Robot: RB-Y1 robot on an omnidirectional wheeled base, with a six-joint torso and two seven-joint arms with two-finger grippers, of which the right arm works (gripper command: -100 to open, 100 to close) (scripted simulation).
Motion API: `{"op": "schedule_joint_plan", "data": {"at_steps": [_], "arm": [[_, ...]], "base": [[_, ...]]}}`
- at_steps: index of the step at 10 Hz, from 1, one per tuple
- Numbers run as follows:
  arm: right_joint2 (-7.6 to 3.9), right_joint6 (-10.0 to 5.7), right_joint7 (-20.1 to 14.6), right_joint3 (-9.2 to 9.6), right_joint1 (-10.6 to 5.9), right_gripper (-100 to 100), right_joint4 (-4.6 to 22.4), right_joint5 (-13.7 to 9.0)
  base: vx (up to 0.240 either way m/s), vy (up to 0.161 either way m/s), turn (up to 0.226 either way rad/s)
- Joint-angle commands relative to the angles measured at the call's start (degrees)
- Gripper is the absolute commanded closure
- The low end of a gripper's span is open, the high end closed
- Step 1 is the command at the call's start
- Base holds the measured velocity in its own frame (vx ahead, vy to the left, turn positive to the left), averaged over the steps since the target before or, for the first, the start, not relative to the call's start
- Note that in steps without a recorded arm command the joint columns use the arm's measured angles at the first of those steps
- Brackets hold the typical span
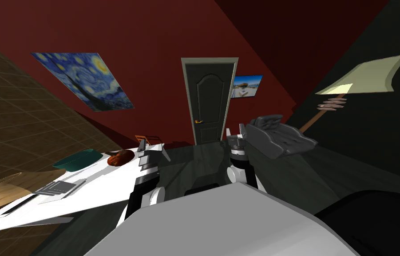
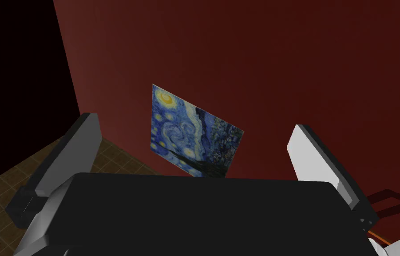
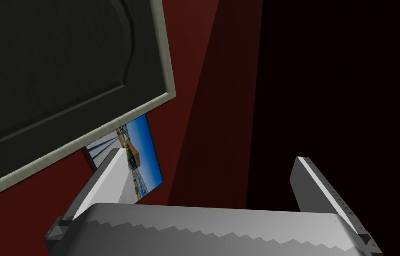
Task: Pull the door open
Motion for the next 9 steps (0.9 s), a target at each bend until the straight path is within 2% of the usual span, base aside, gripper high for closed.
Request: {"op": "schedule_joint_plan", "data": {"at_steps": [1,9], "arm": [[-0.65,-0.01,0.0,-0.23,-0.64,-100,1.6,0.1],[-3.54,-0.09,0.2,-1.56,-4.37,-100,10.9,0.5]], "base": [[0.075,0.005,0.019],[0.141,0.026,0.023]]}}
